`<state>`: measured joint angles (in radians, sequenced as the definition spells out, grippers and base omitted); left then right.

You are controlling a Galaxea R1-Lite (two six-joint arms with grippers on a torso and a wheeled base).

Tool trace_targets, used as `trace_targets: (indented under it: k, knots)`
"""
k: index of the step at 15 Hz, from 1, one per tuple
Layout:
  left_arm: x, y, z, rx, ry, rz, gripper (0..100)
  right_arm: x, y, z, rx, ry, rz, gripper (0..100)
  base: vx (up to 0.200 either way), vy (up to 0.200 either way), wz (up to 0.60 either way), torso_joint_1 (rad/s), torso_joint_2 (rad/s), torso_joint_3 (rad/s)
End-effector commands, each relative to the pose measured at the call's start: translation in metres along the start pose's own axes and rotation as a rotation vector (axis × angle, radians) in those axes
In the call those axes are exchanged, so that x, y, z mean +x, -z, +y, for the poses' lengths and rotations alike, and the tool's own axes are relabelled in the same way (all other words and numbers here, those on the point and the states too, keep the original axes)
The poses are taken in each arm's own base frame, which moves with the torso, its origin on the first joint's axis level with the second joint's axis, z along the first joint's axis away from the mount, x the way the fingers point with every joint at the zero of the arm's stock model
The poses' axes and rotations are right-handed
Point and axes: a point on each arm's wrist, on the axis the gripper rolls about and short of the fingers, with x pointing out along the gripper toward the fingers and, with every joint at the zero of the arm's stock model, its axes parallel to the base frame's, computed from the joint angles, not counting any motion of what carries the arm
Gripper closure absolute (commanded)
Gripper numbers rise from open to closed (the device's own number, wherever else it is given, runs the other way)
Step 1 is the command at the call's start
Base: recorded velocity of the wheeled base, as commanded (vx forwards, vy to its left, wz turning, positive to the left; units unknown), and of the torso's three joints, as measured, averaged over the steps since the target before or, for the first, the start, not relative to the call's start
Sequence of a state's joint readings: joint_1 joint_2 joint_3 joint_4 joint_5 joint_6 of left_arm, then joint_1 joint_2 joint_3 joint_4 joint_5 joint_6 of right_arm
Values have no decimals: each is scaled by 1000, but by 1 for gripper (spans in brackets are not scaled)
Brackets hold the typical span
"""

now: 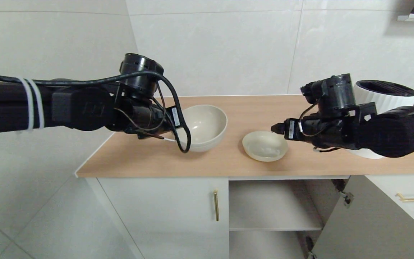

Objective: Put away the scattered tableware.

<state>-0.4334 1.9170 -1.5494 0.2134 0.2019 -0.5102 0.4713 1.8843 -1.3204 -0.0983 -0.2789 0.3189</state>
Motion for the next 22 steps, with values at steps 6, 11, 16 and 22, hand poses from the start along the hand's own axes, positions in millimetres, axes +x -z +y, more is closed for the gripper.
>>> trace_targets:
  k: [6,11,16,22]
  knots:
    - [-30,-2,4,23,52,-85,100,41,14,-12,-17,109,107,0,0,0,0,0,0,0]
    - [-30,-1,3,25,53,-83,100,46,15,-12,-7,123,129,0,0,0,0,0,0,0]
    - [-30,-1,3,25,52,-84,100,52,19,-11,-3,126,139,100,0,0,0,0,0,0]
    - [-33,0,2,28,58,-83,100,57,20,-10,14,126,141,100,0,0,0,0,0,0]
